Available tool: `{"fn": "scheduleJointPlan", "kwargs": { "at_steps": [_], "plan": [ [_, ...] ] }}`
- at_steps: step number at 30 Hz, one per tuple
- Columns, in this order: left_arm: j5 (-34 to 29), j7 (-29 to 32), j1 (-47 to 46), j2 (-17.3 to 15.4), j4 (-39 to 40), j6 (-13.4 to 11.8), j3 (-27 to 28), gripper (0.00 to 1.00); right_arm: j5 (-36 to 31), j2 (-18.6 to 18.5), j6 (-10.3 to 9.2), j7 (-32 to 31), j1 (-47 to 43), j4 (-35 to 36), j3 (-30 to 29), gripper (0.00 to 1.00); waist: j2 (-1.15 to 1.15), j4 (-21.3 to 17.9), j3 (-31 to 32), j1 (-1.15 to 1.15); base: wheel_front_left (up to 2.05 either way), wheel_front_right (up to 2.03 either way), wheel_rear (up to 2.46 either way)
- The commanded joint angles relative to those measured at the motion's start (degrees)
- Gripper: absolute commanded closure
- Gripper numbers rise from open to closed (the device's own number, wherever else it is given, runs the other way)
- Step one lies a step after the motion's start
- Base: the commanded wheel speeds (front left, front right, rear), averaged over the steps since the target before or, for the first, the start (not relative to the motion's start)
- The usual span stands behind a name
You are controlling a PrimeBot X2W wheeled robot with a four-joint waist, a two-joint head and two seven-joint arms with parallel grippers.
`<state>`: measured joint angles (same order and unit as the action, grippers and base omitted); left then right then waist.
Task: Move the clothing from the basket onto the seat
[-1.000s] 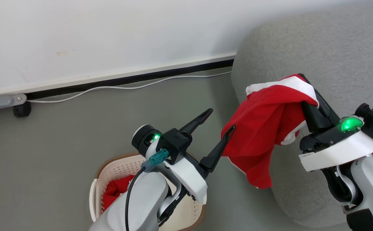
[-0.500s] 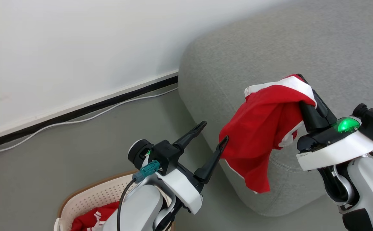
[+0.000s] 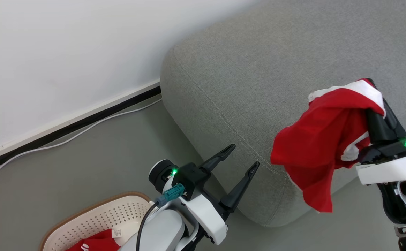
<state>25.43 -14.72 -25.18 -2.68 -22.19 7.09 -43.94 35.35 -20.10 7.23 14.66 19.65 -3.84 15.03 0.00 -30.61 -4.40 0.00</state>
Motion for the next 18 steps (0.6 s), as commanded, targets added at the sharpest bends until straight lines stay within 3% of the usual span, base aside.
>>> {"fn": "scheduleJointPlan", "kwargs": {
  "at_steps": [1, 8, 14, 18],
  "plan": [
    [0.73, -0.28, -2.8, -0.2, 1.14, 0.38, 1.39, 0.0, 0.56, -1.16, 0.25, 0.34, -0.74, 2.19, -0.77, 1.0, 0.0, -0.36, -0.56, 0.0, 0.0, 0.0, 0.0],
    [-0.22, -0.28, -5.51, -0.2, 1.0, 0.39, -0.25, 0.0, 0.66, -2.73, 0.25, 0.34, -1.01, 3.37, -5.99, 1.0, 0.0, -0.96, -4.77, 0.0, 0.0, 0.0, 0.0],
    [-2.41, -0.28, -8.17, -0.2, 0.88, -0.22, -1.09, 0.0, 2.03, -5.16, 0.25, 0.34, 5.73, 0.99, -8.59, 1.0, 0.0, -1.08, -10.48, 0.0, 0.0, 0.0, 0.0],
    [-3.51, -0.28, -11.34, -0.2, 0.93, -1.13, -3.32, 0.0, 2.79, -7.96, 0.25, 0.34, 10.49, -1.33, -11.27, 1.0, 0.0, 0.83, -15.09, 0.0, 0.0, 0.0, 0.0]
  ]
}}
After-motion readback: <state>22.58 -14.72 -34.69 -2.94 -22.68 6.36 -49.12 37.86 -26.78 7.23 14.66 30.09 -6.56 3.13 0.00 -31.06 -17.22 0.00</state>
